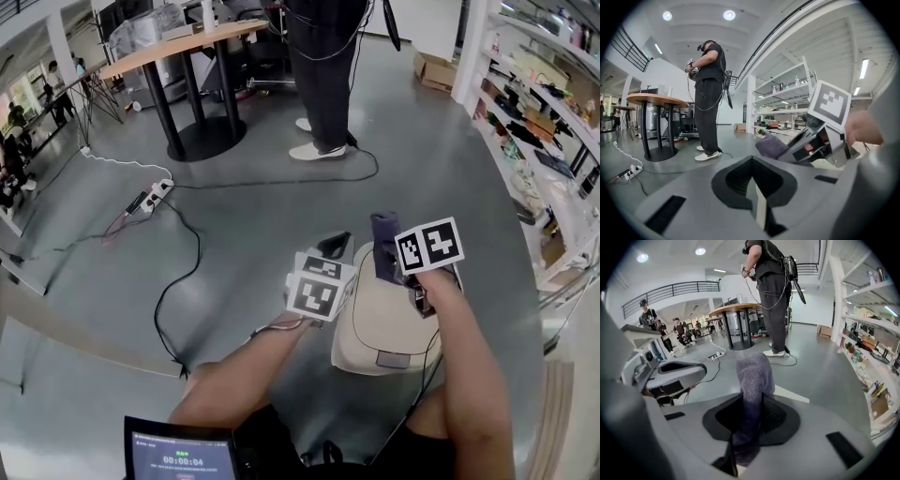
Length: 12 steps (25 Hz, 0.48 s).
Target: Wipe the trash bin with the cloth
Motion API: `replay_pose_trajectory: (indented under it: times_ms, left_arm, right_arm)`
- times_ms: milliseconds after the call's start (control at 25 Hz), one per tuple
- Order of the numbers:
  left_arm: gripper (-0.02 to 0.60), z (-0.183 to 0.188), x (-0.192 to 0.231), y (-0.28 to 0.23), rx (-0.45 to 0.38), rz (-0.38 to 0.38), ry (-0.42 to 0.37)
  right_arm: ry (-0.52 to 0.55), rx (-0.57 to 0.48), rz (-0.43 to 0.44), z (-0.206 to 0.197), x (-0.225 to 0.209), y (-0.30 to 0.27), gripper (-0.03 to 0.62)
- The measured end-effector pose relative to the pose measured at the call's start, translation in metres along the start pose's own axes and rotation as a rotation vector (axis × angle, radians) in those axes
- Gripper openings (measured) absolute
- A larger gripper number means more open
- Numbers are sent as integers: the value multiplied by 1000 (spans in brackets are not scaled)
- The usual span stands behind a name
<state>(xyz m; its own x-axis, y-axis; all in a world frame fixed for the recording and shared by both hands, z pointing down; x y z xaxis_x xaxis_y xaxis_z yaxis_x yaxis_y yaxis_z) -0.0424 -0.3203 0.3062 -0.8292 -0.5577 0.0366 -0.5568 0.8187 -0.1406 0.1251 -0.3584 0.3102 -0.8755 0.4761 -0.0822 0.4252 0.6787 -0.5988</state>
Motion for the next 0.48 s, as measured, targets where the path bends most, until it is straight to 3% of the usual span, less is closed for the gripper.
replay_pose_trajectory:
  times_ms: [240, 480]
  left_arm:
    - [-3, 1, 0, -2, 3, -4, -4]
    - [-2, 0, -4, -3, 9, -14, -5]
  right_arm:
    - [47, 10, -15, -3, 0, -5, 75]
    - [30, 14, -14, -5, -4, -4, 75]
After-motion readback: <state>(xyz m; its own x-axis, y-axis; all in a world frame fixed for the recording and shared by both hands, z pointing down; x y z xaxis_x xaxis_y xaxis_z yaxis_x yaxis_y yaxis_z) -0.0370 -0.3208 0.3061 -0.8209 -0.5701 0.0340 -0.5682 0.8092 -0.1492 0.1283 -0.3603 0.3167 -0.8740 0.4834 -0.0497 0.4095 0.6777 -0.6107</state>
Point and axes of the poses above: the fingertips, and each gripper's own axes: y backward along the fingers, x to its left, z out of its top, the point moved 9 cm from there along y, backward along the fingers, and after that the axes turned 10 degrees about -x, right-handed, at the moved point
